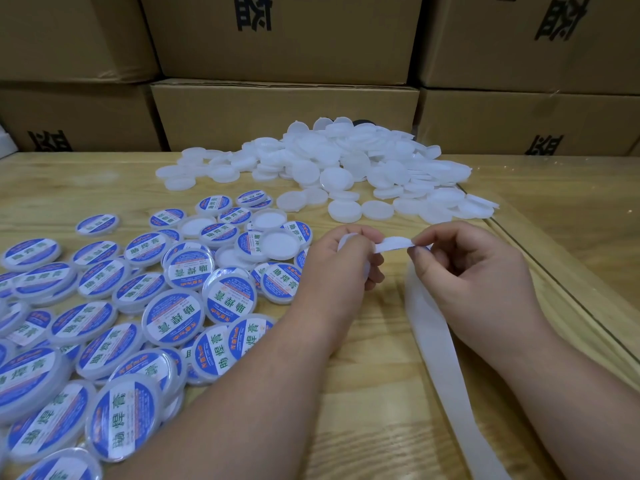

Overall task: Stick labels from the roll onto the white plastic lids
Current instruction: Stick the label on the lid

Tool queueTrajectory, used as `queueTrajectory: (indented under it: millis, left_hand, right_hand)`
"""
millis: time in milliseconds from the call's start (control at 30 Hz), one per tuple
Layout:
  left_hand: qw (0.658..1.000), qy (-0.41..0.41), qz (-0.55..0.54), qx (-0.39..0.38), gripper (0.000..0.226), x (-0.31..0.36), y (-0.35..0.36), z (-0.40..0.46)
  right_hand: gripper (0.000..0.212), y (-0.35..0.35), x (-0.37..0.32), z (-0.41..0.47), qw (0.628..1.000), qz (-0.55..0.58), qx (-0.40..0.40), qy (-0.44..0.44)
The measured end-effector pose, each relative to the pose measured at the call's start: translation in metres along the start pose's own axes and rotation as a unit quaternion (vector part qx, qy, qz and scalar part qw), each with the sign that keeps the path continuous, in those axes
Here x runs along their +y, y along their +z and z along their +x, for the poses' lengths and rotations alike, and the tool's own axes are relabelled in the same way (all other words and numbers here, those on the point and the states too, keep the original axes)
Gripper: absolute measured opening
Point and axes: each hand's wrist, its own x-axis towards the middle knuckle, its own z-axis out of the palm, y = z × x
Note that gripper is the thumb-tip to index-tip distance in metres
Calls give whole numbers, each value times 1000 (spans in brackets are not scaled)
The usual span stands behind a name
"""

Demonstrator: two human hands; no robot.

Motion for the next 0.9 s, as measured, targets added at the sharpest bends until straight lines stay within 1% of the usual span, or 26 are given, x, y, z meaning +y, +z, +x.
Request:
queueTrajectory:
  millis: [67, 133, 200, 300, 367, 433, 500, 600, 667, 800, 900]
  left_hand:
    - [1000, 0, -13, -1, 21, 0, 0, 1]
    - [999, 0, -34, -11, 30, 1, 1, 1]
    - [997, -2, -74, -25, 34, 1, -1, 1]
    - [992, -7, -113, -50, 40, 2, -4, 1]
    - [993, -17, -109, -38, 44, 2, -5, 3]
    - [998, -21, -54, 3, 40, -1, -4, 4]
    - [1000, -8, 7, 15, 31, -5, -4, 5]
    - [1000, 7, 9, 6, 19, -8, -5, 4]
    - [999, 13, 28, 28, 21, -6, -6, 5]
    - [998, 22, 10, 52, 23, -4, -4, 3]
    - [997, 8, -65, 35, 24, 1, -3, 0]
  right_hand:
    - [22, 0, -1, 0, 1000, -11, 2, 2]
    - [21, 0, -1, 0, 1000, -18, 6, 1]
    - [20, 1, -1, 0, 1000, -15, 12, 4]
    - [18, 1, -1, 0, 999, 11, 26, 19]
    - [18, 0, 0, 0, 998, 37, 36, 33]
    - [16, -1, 0, 1, 997, 49, 43, 43]
    - [15, -1, 0, 1, 996, 55, 46, 49]
    - [14, -1, 1, 1, 995, 63, 43, 57]
    - [13, -2, 1, 1, 995, 65, 39, 60]
    - [15, -2, 3, 1, 993, 76, 26, 81]
    - [16, -2, 2, 2, 989, 99, 12, 107]
